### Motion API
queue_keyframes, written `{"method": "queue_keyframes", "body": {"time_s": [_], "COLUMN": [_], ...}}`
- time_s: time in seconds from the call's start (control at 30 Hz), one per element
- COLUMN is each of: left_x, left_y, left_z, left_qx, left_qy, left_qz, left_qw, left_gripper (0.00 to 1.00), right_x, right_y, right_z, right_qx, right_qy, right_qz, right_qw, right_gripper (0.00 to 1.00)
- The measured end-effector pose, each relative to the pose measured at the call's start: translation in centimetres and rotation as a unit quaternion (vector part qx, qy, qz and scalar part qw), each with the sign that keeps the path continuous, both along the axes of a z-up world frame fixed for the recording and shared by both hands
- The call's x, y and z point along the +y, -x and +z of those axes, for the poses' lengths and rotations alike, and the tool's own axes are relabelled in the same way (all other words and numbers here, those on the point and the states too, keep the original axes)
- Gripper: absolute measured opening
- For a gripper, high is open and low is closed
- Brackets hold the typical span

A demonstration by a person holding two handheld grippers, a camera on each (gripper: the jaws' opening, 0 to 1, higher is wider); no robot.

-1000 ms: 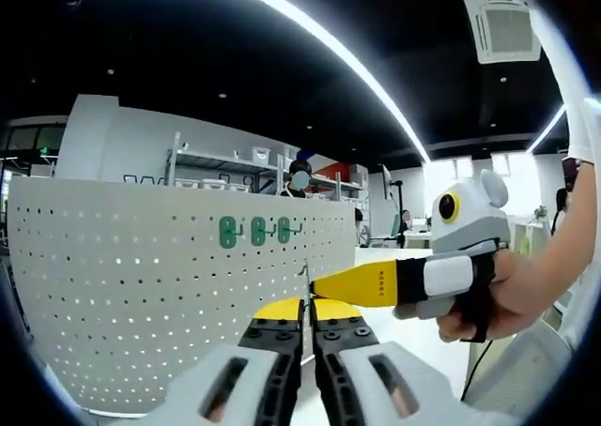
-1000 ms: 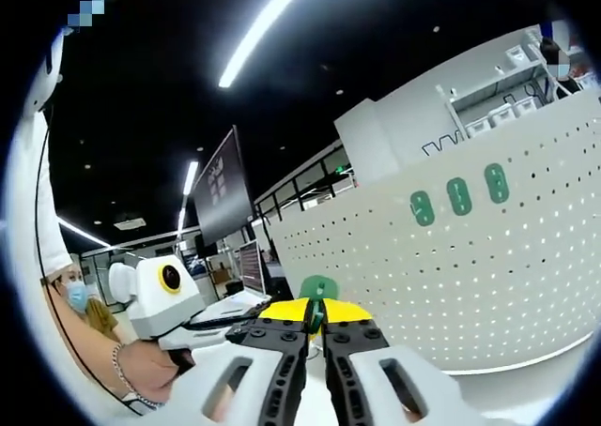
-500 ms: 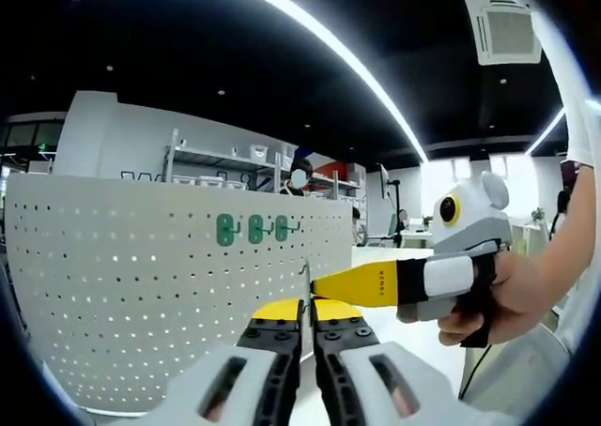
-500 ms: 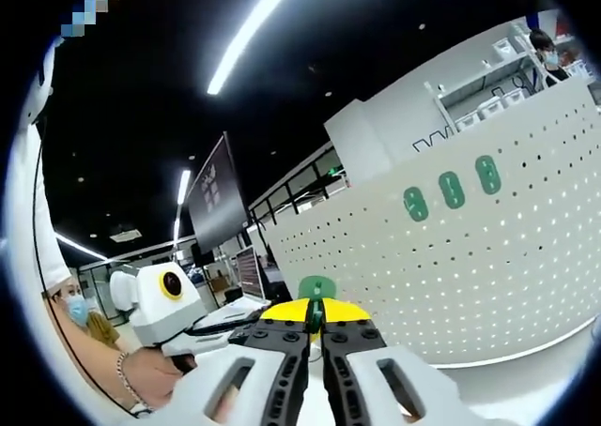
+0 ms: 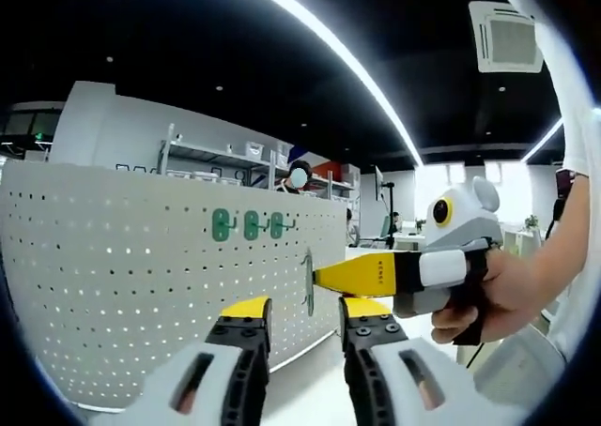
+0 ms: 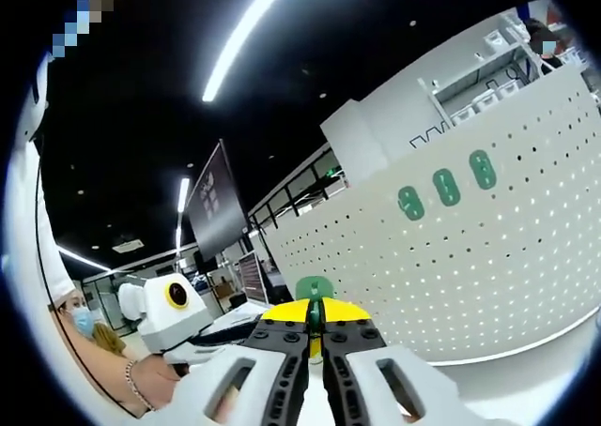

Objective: Insert the hook assembly into the mounting plate slot until the hook locks in place.

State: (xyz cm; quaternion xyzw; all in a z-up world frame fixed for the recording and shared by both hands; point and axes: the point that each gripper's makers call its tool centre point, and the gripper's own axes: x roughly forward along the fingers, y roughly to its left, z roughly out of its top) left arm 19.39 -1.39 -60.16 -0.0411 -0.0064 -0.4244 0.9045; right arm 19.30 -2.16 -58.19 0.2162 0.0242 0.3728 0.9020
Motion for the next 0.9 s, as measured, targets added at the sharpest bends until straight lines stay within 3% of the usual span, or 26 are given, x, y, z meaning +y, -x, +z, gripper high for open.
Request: {"method": "queue_keyframes", "body": {"time_s": [0.3,0.53,0.7,0.9], "left_x": [-0.1,0.0,0.1,0.1], "left_y": [-0.2,-0.2,-0.2,-0.2], "left_z": [-1.3,-1.6,-1.7,-1.9], "left_qx": [0.019,0.025,0.028,0.03], "left_qy": [-0.014,-0.015,-0.013,-0.015], "left_qz": [0.005,0.007,0.008,0.008], "left_qw": [0.9997,0.9996,0.9995,0.9994], "left_gripper": [0.67,0.7,0.7,0.7], "right_x": [0.0,0.0,0.3,0.5], "right_y": [0.1,0.2,0.2,0.2], "right_z": [0.1,0.1,-0.1,0.0], "right_qx": [0.002,-0.005,-0.04,-0.045], "right_qy": [-0.009,0.008,0.088,0.097], "right_qz": [0.005,0.002,-0.008,-0.008], "right_qw": [0.9999,1.0,0.9953,0.9943], "right_gripper": [0.0,0.0,0.0,0.0]}}
